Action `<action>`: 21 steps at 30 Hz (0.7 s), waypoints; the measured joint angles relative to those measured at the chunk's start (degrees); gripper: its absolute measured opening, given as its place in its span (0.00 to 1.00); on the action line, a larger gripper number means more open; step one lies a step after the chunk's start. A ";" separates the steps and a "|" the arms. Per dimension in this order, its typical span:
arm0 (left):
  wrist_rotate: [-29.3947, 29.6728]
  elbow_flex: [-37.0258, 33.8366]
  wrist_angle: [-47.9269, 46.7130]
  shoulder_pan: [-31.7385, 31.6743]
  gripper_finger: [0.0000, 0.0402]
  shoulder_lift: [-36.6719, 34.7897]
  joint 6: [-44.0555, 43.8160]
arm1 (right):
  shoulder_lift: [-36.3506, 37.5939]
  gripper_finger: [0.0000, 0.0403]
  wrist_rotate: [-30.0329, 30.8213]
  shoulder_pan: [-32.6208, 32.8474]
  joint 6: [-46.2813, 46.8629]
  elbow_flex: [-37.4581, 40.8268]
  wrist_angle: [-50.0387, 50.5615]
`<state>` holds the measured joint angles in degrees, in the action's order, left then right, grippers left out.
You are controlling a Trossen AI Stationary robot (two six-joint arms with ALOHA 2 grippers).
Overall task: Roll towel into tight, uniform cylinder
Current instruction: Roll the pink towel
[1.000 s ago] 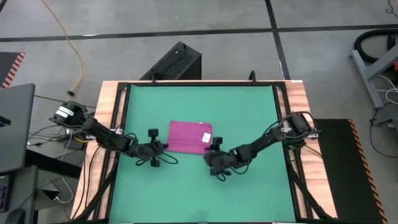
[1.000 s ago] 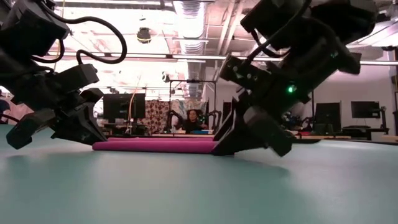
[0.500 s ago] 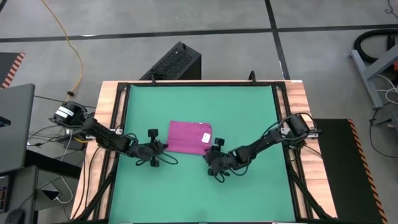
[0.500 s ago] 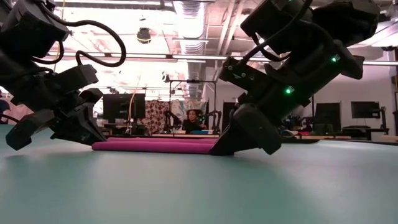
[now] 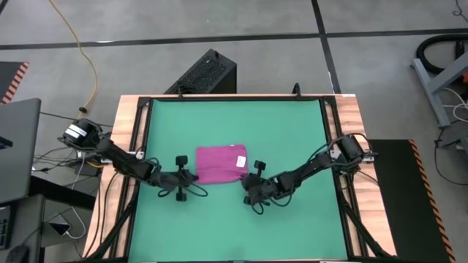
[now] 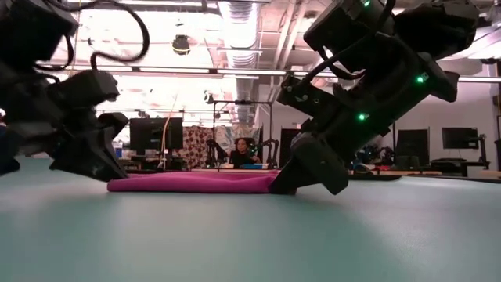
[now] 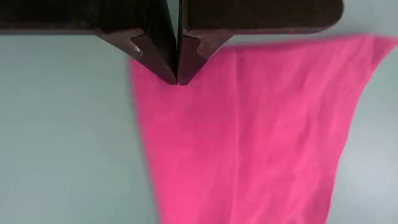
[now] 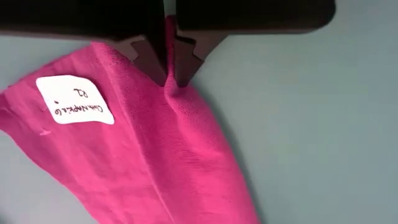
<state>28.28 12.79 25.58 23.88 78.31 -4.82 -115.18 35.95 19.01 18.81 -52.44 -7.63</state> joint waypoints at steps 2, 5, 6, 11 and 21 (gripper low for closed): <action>0.03 0.97 -0.10 1.34 0.00 -0.76 -0.39 | 0.27 0.04 -0.13 0.74 0.00 -0.53 0.63; 0.06 2.90 -2.95 3.41 0.00 -2.20 -0.40 | 0.28 0.04 -1.13 1.68 0.08 -1.90 2.68; 0.36 3.46 -4.27 4.02 0.00 -2.78 -0.45 | 0.26 0.04 -1.05 2.01 0.15 -2.40 3.50; 5.70 5.40 -6.97 6.34 0.00 -4.47 1.32 | 0.26 0.04 -2.41 3.56 0.78 -4.35 6.50; 9.23 3.81 3.53 4.71 0.00 0.96 6.50 | 0.20 0.04 -4.21 7.36 1.72 -8.44 11.94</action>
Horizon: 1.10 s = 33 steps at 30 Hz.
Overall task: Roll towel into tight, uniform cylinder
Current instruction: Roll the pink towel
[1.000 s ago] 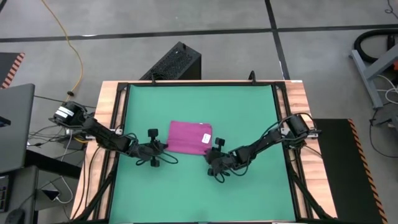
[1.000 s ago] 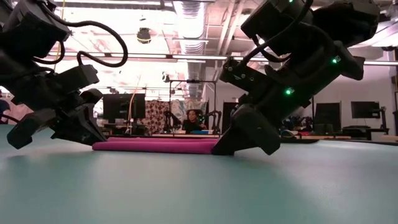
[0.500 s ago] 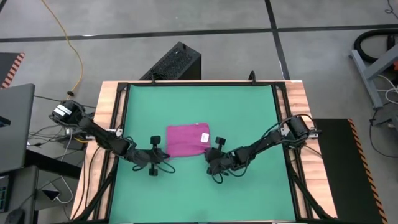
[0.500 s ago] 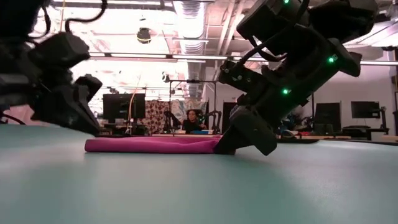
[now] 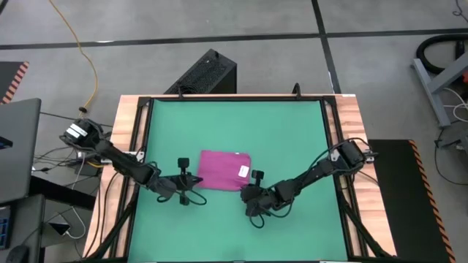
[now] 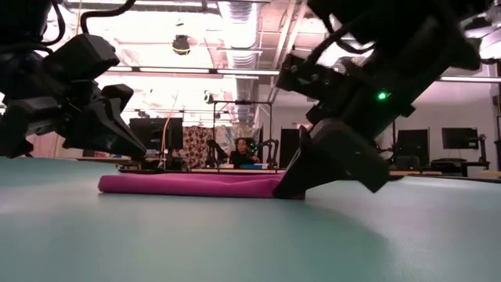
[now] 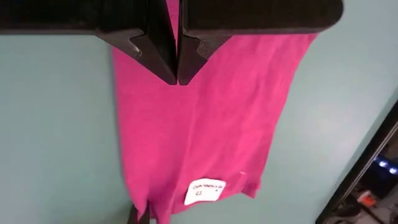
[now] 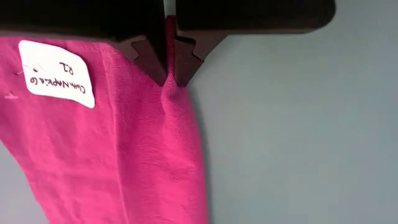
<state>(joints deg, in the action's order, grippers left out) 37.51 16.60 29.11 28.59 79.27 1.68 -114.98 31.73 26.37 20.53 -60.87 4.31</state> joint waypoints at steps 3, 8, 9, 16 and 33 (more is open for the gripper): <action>-2.92 0.00 2.72 -0.08 0.00 2.01 1.69 | 0.00 0.04 -0.51 1.23 0.77 -1.26 2.02; -4.33 0.00 3.61 -0.06 0.00 4.41 2.15 | 0.00 0.04 -0.46 3.04 2.04 -3.67 5.93; -4.76 0.00 3.81 -0.08 0.00 4.69 2.13 | 0.00 0.04 -0.52 3.27 2.37 -4.18 6.54; -5.92 0.00 3.45 -0.38 0.00 5.24 1.19 | -0.17 0.04 -3.00 4.39 1.73 -9.22 14.19; -8.76 0.04 9.38 2.83 0.00 5.22 4.18 | -0.04 0.04 -14.24 1.18 1.67 -12.97 16.79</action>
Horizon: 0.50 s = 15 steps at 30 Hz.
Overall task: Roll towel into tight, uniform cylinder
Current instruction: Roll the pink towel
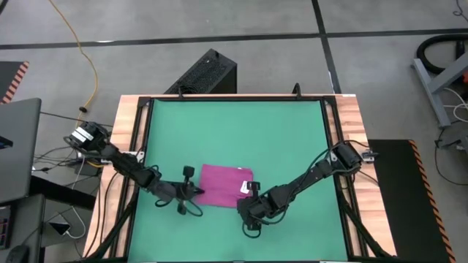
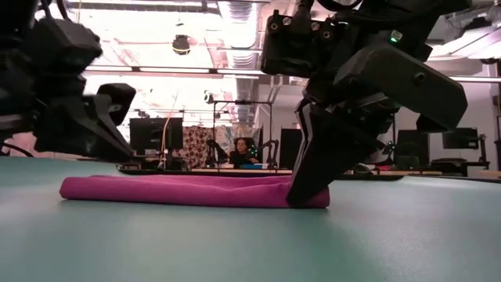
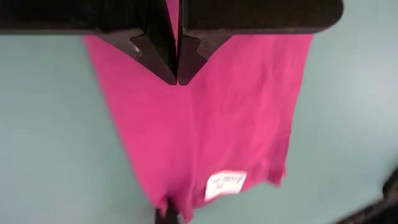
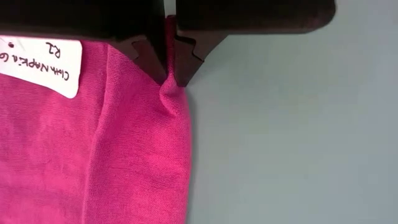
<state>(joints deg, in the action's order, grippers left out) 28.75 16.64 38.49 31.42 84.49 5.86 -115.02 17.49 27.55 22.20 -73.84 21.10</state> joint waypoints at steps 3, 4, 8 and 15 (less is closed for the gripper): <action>-0.30 0.02 0.12 0.32 0.00 0.00 1.24 | 0.00 0.04 -0.02 0.00 -0.05 0.00 0.00; -0.80 0.02 -0.41 -0.05 0.00 0.00 1.38 | 0.00 0.04 -0.02 0.00 -0.13 0.00 0.00; -3.62 0.02 -0.40 -2.02 0.00 0.00 1.67 | 0.02 0.04 -0.02 -0.02 -0.15 -0.02 0.00; -8.07 0.02 -0.56 -3.54 0.00 0.00 1.86 | 0.07 0.04 -0.78 -0.03 -0.15 -0.02 -0.04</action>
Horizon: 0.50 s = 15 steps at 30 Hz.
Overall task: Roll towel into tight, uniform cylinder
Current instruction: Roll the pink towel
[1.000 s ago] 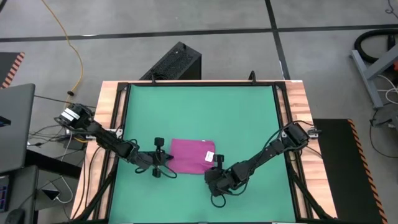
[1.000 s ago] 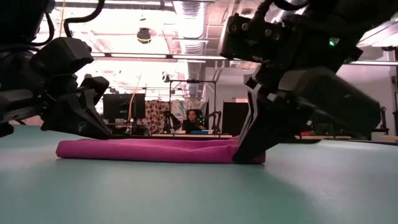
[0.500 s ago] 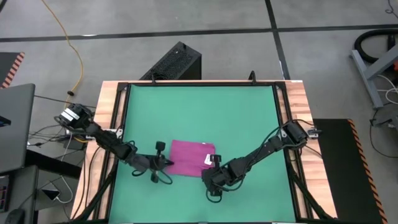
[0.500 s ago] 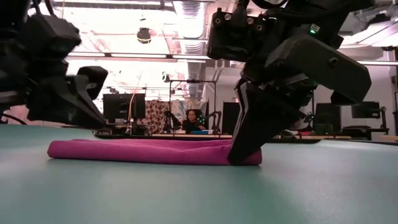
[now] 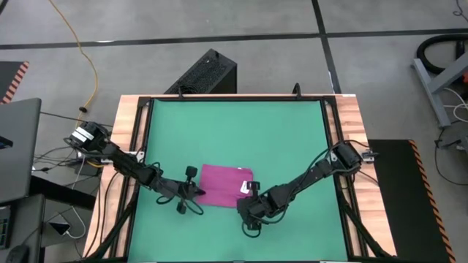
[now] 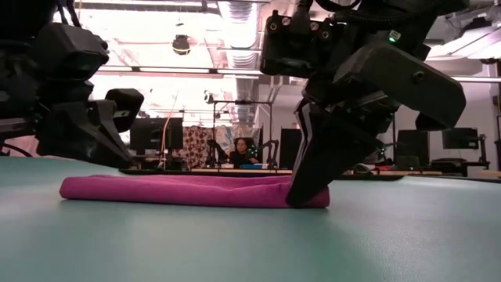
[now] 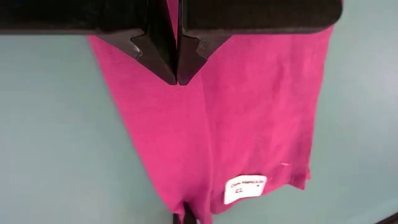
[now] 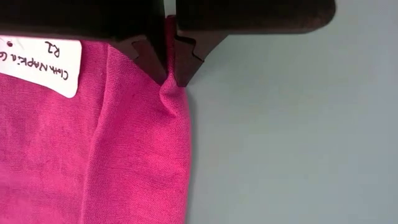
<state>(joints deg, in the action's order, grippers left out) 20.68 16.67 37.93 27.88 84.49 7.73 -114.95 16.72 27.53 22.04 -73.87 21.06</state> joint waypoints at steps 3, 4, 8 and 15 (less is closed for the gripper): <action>-0.04 0.00 -0.44 0.02 0.00 0.00 -0.02 | 0.56 0.04 -0.52 -0.04 -0.02 0.00 0.09; 0.04 0.00 -0.52 0.02 0.00 0.00 -0.02 | 0.81 0.04 -0.77 -0.04 -0.02 0.00 0.13; 0.76 -0.01 -0.83 -0.50 0.00 0.72 0.00 | 3.31 0.04 -0.97 -0.02 -0.48 0.07 1.11; 0.31 -0.02 7.14 -0.11 0.00 7.86 -0.15 | 4.90 0.04 -0.75 -0.04 -0.46 0.02 1.52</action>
<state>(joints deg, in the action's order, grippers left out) 20.99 16.64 45.07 27.77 92.35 7.57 -110.05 15.97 27.49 21.58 -73.84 22.58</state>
